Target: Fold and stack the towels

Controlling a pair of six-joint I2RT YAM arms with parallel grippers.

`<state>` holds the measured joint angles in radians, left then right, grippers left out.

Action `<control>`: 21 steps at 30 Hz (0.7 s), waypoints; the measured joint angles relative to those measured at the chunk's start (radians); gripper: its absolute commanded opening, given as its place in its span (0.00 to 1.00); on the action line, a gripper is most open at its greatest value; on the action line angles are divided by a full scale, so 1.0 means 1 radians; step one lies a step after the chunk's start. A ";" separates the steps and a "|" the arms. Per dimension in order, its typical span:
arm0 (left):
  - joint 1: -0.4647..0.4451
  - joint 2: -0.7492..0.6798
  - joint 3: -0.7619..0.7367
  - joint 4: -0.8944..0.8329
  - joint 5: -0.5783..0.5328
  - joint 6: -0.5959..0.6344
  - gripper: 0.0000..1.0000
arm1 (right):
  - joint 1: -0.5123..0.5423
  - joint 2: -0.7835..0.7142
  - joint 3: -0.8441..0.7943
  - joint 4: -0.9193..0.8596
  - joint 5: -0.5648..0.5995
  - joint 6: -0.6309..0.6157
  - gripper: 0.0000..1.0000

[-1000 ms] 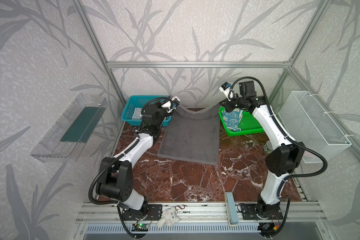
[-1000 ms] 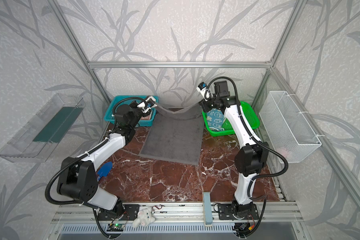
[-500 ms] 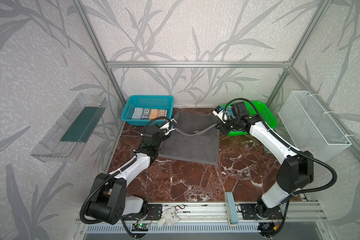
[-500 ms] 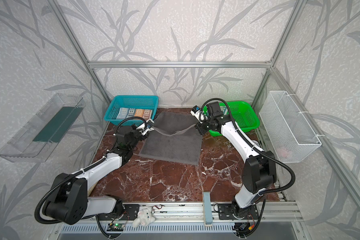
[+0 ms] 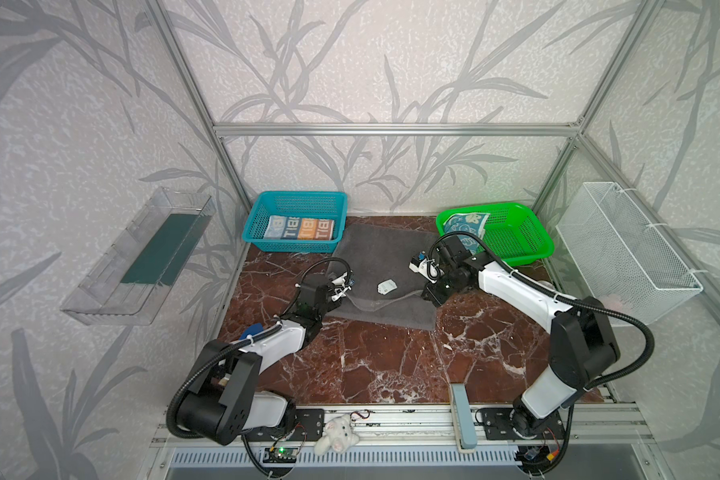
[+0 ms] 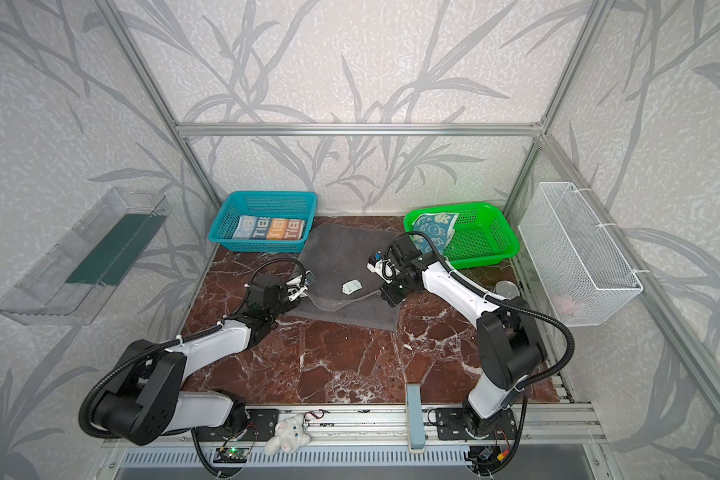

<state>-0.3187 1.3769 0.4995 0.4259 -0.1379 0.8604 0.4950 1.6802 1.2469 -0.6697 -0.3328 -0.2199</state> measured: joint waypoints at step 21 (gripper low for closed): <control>-0.049 0.164 0.054 -0.108 -0.113 0.030 0.00 | 0.043 0.212 -0.031 -0.109 0.029 0.119 0.03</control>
<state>-0.3676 1.5414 0.5537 0.3183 -0.2512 0.8906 0.5381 1.8927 1.2163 -0.7784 -0.3038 -0.1013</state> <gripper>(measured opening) 0.048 0.053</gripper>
